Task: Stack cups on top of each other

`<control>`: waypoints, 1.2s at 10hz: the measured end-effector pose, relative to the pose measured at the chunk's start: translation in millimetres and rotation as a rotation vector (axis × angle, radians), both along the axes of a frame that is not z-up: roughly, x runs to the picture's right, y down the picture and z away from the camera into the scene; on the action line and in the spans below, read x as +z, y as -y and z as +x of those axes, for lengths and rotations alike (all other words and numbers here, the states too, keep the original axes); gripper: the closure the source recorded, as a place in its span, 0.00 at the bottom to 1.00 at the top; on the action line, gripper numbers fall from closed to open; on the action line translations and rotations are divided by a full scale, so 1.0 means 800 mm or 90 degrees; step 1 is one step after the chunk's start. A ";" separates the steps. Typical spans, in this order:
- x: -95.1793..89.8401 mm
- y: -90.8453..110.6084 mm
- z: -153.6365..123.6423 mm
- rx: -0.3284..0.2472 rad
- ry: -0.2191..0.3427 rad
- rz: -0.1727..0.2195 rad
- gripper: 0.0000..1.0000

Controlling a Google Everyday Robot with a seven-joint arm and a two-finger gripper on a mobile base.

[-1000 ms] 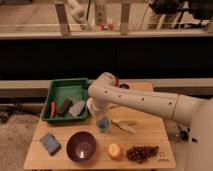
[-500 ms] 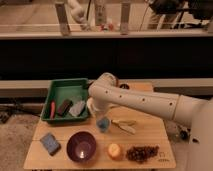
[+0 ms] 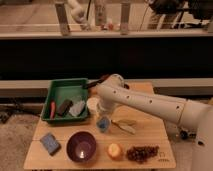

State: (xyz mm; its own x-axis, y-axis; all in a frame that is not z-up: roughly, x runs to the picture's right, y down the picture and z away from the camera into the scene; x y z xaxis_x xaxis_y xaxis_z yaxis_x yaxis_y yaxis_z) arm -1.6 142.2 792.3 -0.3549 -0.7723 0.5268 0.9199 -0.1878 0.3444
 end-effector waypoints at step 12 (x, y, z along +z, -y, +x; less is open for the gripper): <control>0.048 -0.054 0.057 0.001 -0.018 -0.080 0.28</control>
State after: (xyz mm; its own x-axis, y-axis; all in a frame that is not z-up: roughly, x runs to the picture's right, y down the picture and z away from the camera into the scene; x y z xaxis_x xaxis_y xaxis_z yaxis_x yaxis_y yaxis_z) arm 44.1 185.7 830.8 -0.3371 -0.6999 0.6297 0.9299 -0.1429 0.3390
